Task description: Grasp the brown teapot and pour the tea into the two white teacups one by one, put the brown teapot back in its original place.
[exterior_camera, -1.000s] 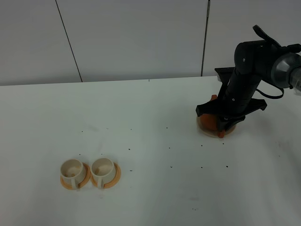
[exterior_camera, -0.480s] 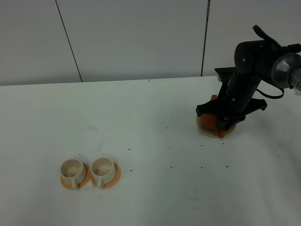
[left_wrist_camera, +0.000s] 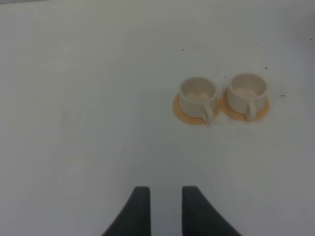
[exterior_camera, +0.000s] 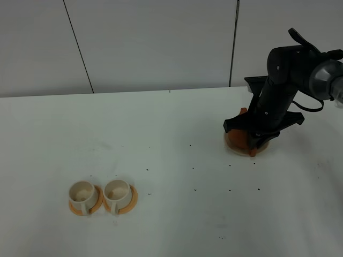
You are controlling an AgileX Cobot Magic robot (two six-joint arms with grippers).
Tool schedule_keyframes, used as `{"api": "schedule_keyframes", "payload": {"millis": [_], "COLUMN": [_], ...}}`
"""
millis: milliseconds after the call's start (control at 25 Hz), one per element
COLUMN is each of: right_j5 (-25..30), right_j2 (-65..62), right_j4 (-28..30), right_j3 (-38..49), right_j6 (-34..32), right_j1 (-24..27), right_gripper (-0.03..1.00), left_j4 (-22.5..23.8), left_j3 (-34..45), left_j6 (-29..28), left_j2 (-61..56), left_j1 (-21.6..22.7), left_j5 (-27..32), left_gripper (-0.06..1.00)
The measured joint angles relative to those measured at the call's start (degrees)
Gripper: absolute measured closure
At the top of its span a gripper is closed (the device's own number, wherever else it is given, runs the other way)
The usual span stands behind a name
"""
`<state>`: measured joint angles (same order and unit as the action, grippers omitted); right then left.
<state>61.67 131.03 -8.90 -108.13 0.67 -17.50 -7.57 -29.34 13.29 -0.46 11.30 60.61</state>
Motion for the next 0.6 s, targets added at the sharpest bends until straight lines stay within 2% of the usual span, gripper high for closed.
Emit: {"api": "schedule_keyframes", "payload": {"millis": [600], "right_j5": [2.0], "right_j2": [-0.9], "right_j4": [-0.2], "right_j3": [0.0], "right_j6": [1.0], "right_j1": [0.0], "right_gripper": [0.87], "left_j4": [0.0], "left_j3": [0.0], "left_j6": [0.0], "left_j2": [0.0], "left_j1": [0.0], "left_j5": [0.0], "left_gripper": [0.71]}}
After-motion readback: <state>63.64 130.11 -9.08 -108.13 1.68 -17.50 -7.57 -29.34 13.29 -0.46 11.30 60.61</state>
